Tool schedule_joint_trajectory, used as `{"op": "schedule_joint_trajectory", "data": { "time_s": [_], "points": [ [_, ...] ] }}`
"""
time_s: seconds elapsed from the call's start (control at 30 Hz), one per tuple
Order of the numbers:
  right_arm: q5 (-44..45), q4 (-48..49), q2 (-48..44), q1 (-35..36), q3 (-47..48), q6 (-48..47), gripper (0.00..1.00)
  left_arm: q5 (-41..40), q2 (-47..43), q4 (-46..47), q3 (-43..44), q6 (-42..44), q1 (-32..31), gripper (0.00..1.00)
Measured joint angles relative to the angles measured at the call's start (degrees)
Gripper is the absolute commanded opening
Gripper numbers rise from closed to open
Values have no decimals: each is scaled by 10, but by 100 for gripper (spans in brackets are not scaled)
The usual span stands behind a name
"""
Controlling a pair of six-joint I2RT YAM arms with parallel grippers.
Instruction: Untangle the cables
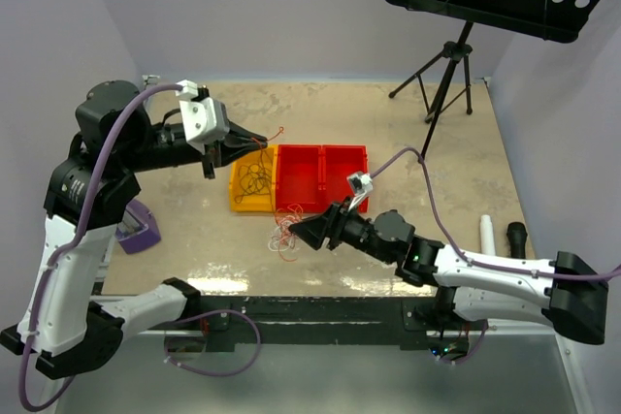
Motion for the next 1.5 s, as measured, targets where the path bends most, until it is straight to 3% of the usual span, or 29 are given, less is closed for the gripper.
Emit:
{"op": "schedule_joint_trajectory", "data": {
  "time_s": [0.3,0.6,0.9,1.07,1.17,1.37,1.5],
  "points": [
    [8,-21,12,0,7,-5,54,28,-23,44,-49,-43,0,0],
    [33,-90,23,0,7,11,50,94,-86,100,-295,-124,-10,0],
    [47,-142,-45,0,0,25,47,89,-97,224,-373,-229,-24,0],
    [54,-174,-106,0,-12,30,47,56,-89,294,-371,-278,-27,0],
    [55,-193,-135,0,-22,36,49,20,-100,323,-414,-278,-27,0],
    [55,-231,-159,0,-38,52,56,-90,-137,301,-574,-221,-27,0],
    [57,-257,-158,0,-39,57,54,-172,-151,266,-616,-166,-26,0]
  ]
}}
